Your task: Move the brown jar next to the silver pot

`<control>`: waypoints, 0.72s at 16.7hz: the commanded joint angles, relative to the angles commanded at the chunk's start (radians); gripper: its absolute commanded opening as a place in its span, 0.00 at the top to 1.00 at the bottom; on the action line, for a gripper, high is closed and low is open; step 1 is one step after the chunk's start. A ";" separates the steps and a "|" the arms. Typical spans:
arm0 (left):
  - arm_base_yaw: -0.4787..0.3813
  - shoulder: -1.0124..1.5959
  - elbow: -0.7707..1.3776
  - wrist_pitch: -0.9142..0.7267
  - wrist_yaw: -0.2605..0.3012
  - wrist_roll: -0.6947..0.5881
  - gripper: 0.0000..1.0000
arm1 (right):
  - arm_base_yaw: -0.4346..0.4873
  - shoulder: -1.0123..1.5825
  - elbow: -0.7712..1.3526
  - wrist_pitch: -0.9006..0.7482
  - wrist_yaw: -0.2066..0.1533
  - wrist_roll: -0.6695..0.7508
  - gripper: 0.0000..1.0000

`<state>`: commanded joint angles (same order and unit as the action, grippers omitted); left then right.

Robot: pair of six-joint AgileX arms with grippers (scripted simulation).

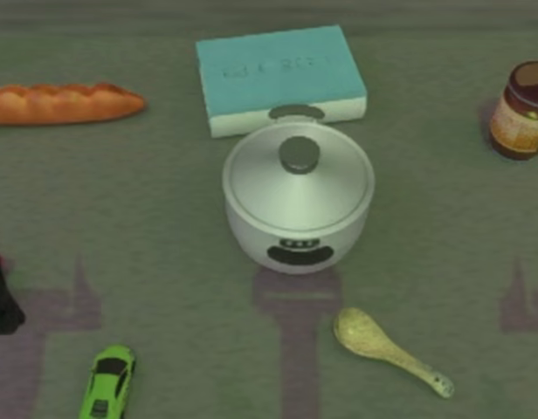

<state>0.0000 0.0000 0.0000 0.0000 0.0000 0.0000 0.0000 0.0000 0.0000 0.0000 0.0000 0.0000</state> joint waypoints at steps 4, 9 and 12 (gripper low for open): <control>0.000 0.000 0.000 0.000 0.000 0.000 0.00 | -0.002 0.026 0.015 -0.020 0.002 -0.002 0.00; 0.000 0.000 0.000 0.000 0.000 0.000 0.00 | -0.016 0.250 0.164 -0.183 0.010 -0.018 0.00; 0.000 0.000 0.000 0.000 0.000 0.000 0.00 | -0.025 0.459 0.339 -0.323 0.013 -0.034 0.00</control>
<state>0.0000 0.0000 0.0000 0.0000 0.0000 0.0000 -0.0247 0.4587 0.3394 -0.3232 0.0128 -0.0337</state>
